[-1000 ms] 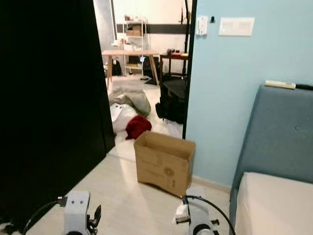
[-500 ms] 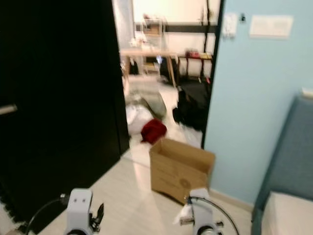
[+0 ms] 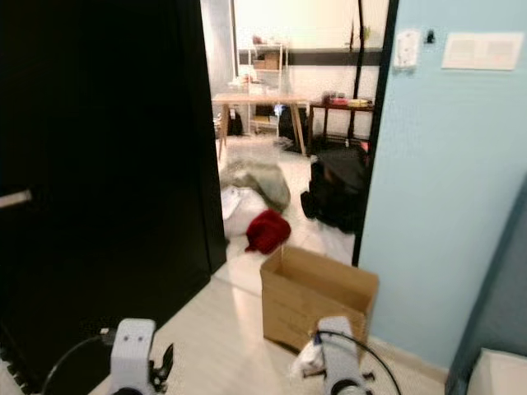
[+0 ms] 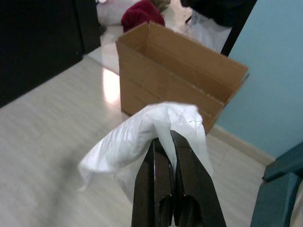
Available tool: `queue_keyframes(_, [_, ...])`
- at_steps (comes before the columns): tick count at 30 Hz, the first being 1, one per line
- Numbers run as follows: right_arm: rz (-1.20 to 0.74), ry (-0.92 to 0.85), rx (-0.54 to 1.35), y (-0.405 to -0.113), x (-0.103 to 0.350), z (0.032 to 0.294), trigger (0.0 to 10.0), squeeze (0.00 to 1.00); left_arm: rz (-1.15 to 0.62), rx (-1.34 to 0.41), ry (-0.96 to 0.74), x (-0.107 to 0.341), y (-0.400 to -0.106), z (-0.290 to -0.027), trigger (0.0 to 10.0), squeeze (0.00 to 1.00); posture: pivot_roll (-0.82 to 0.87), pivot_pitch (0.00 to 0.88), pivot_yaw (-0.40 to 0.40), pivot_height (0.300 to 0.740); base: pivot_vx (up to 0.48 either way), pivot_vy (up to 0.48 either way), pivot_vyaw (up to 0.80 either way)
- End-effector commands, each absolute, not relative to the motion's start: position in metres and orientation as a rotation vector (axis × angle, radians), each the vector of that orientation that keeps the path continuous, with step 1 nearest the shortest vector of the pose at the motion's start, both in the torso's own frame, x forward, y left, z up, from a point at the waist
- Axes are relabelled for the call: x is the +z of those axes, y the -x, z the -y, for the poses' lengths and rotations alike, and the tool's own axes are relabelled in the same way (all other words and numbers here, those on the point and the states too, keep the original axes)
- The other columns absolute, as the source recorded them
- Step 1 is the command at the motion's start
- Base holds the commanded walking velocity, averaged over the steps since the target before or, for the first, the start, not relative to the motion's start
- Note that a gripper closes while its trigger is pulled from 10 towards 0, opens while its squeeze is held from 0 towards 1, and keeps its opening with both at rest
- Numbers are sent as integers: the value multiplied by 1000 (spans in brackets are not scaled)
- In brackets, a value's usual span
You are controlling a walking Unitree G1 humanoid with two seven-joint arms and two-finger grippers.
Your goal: Clean up the room
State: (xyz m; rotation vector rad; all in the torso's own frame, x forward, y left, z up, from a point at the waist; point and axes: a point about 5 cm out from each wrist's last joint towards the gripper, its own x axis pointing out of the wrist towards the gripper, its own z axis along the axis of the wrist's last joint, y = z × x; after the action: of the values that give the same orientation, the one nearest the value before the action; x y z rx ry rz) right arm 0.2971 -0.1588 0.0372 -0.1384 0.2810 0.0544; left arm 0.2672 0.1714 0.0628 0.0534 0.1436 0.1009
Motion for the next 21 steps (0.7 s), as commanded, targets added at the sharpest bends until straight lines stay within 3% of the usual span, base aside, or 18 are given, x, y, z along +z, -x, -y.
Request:
queue_keyframes(1, [-318, 120, 59, -293, 30, 154, 10000, 0, -158, 105, -81, 60, -265, -176, 10000, 0, -38, 32, -10, 740, 296, 0, 0])
queue_keyframes(10, [-321, 120, 57, -293, 30, 154, 10000, 0, -157, 104, -78, 60, -266, -176, 10000, 0, -38, 36, -10, 740, 298, 0, 0])
queue_keyframes(19, [-329, 119, 55, -292, 29, 154, 10000, 0, -157, 106, -76, 60, -265, -177, 10000, 0, -39, 37, -10, 740, 298, 0, -670])
queue_keyframes(21, [-328, 119, 55, -292, 29, 154, 10000, 0, -157, 106, -76, 60, -265, -177, 10000, 0, -40, 37, -10, 740, 300, 0, 0])
